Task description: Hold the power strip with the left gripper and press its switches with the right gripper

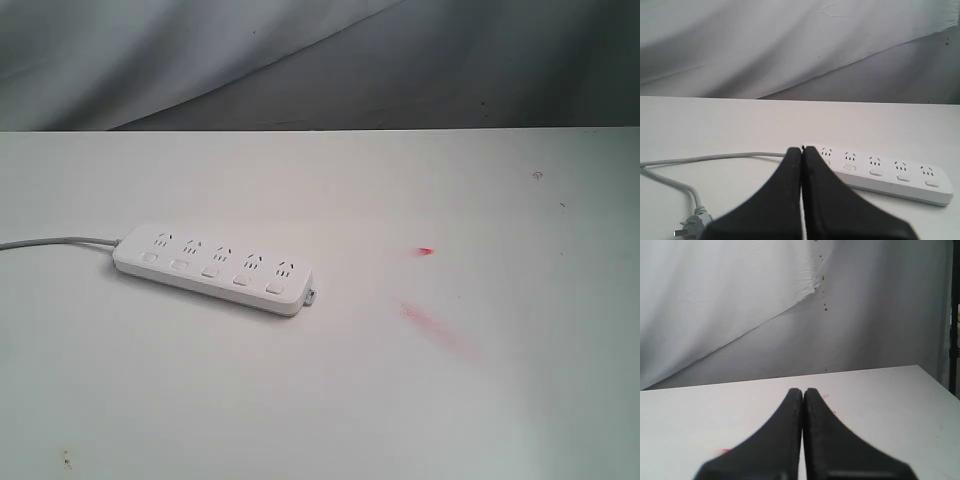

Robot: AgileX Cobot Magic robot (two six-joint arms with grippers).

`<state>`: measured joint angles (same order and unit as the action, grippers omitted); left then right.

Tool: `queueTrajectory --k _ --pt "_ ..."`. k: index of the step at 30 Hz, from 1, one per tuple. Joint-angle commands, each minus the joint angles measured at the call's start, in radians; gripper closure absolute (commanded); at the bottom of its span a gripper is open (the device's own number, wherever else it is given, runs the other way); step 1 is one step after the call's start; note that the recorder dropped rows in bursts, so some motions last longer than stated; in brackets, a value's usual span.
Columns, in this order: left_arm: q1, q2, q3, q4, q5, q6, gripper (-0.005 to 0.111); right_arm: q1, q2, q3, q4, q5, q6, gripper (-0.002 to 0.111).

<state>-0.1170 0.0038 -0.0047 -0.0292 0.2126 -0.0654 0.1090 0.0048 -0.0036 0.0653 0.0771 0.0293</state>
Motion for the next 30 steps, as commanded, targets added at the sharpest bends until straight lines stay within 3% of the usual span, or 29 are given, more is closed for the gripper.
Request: queueTrajectory --k 1,17,21,26,30 --pt "0.001 -0.004 0.005 0.002 -0.002 -0.005 0.107 -0.007 -0.005 0.004 -0.008 0.001 0.002 0.108" --pt "0.001 -0.004 0.005 0.002 -0.007 -0.005 0.107 -0.007 -0.005 0.004 -0.008 0.001 0.002 0.108" --pt "0.001 -0.004 0.005 -0.005 -0.080 -0.013 0.107 -0.007 -0.005 0.004 0.024 -0.057 0.021 0.108" --pt "0.001 -0.004 0.005 -0.198 -0.285 -0.015 0.107 -0.005 -0.005 0.004 0.209 -0.185 0.035 0.108" --pt "0.001 0.010 -0.062 -0.323 -0.146 -0.016 0.107 0.023 -0.005 -0.037 0.228 -0.113 0.035 0.108"
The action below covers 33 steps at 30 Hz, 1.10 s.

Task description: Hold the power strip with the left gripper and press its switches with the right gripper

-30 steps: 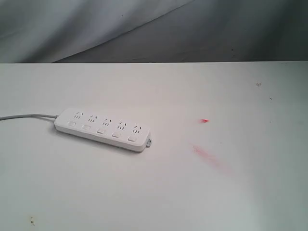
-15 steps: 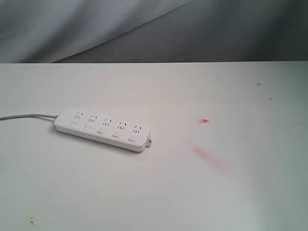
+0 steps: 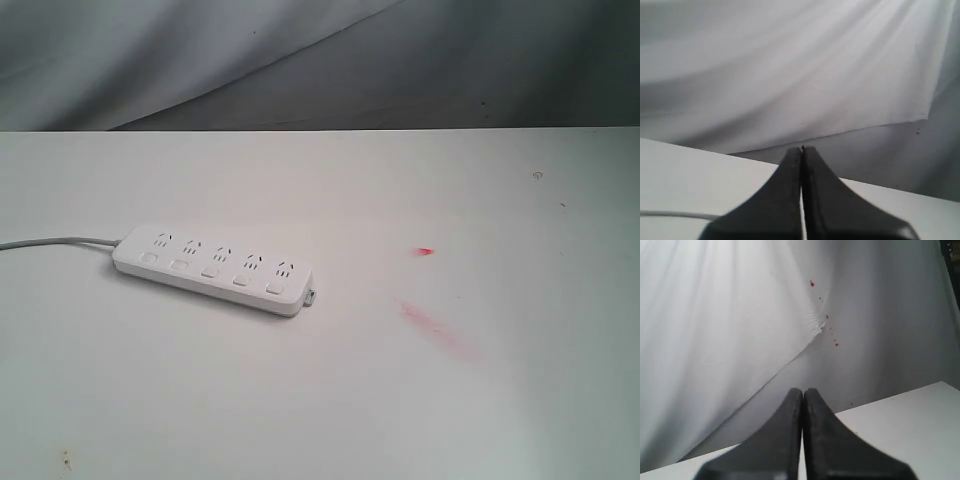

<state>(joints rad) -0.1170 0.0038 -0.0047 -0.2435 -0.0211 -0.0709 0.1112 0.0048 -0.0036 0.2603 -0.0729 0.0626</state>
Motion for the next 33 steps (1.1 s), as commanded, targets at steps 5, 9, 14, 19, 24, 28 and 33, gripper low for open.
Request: queueTrajectory --k 5,9,14,19,24,28,33 --pt "-0.004 0.169 -0.220 -0.230 0.251 -0.010 0.107 0.104 0.018 -0.167 0.129 0.168 0.006 0.108" --pt "-0.042 0.335 -0.345 -0.320 0.347 0.004 0.107 0.175 0.107 -0.265 0.276 0.255 0.006 0.108" --pt "-0.080 0.556 -0.486 -0.320 0.451 0.146 0.107 0.276 0.276 -0.379 0.300 0.372 -0.112 0.108" --pt "-0.080 0.809 -0.617 -0.320 0.514 0.233 0.107 0.412 0.607 -0.500 0.522 0.416 -0.432 0.108" --pt "-0.080 1.034 -0.715 -0.312 0.568 0.299 0.107 0.537 0.932 -0.627 0.559 0.426 -0.566 0.108" --pt "-0.080 1.177 -0.783 -0.280 0.602 0.316 0.107 0.613 1.179 -0.758 0.528 0.426 -0.578 0.108" --pt "-0.080 1.433 -0.918 -0.136 0.592 0.316 0.107 0.637 1.556 -0.989 0.507 0.429 -0.578 0.108"
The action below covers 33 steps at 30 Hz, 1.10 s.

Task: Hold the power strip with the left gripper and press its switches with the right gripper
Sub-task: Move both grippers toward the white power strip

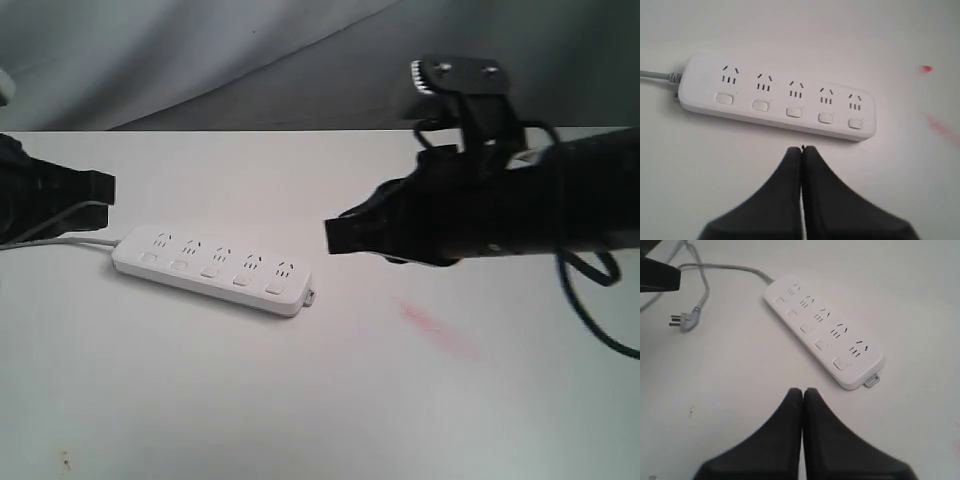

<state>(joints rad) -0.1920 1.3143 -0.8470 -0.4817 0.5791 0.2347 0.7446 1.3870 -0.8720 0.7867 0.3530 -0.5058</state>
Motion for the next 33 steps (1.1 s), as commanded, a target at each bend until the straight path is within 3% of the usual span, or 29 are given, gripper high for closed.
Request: queueTrajectory --k 1,5,8,11,15,21,33 --pt "-0.005 0.152 -0.096 0.122 -0.010 0.005 0.107 0.003 0.213 -0.148 -0.019 0.009 -0.010 0.108" --pt "0.003 0.338 -0.230 0.160 0.007 0.005 0.107 0.003 0.433 -0.343 -0.050 0.125 0.003 0.108" --pt "0.060 0.482 -0.315 0.146 0.075 0.005 0.107 0.003 0.524 -0.449 -0.194 0.160 0.143 0.108" --pt "0.145 0.587 -0.371 -0.009 0.157 0.105 0.107 0.003 0.592 -0.550 -0.365 0.212 0.284 0.108" --pt "0.194 0.631 -0.380 -0.168 0.184 0.233 0.107 0.003 0.634 -0.614 -0.430 0.254 0.326 0.108" --pt "0.193 0.637 -0.395 -0.162 0.116 0.245 0.107 0.003 0.707 -0.694 -0.439 0.285 0.342 0.108" --pt "0.193 0.722 -0.478 -0.105 0.158 0.233 0.107 0.003 0.764 -0.831 -0.491 0.384 0.419 0.108"
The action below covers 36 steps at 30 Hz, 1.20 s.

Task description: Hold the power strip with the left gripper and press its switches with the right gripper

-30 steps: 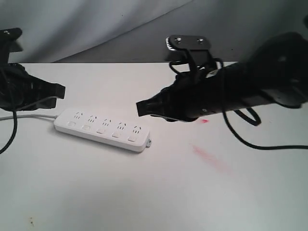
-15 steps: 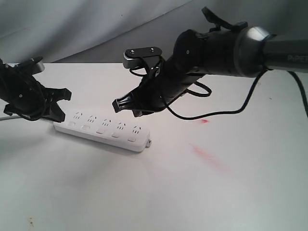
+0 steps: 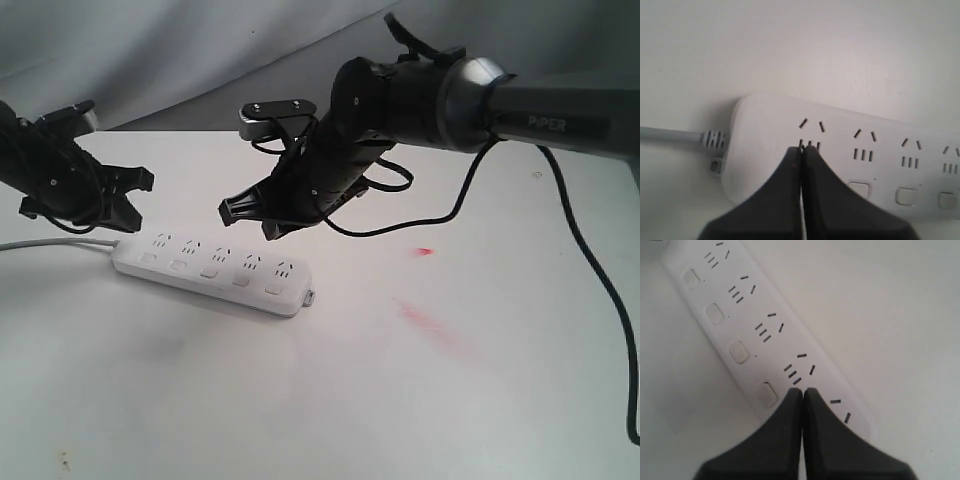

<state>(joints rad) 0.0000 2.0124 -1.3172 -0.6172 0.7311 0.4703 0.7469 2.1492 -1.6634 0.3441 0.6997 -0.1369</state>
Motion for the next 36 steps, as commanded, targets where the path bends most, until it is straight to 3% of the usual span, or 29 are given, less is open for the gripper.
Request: queueTrajectory --k 1,13,20,36 --pt "0.001 0.028 -0.008 0.037 0.004 -0.010 0.107 0.001 0.004 -0.049 -0.067 0.057 0.067 0.108" --pt "0.001 0.039 -0.008 0.103 -0.005 -0.055 0.107 0.033 0.031 -0.060 -0.134 0.163 0.137 0.108" --pt "0.001 0.060 -0.008 0.103 0.003 -0.055 0.107 0.087 0.066 -0.060 -0.280 0.151 0.230 0.108" --pt "0.000 0.060 -0.008 0.103 -0.005 -0.055 0.107 0.091 0.083 -0.060 -0.224 0.097 0.243 0.108"
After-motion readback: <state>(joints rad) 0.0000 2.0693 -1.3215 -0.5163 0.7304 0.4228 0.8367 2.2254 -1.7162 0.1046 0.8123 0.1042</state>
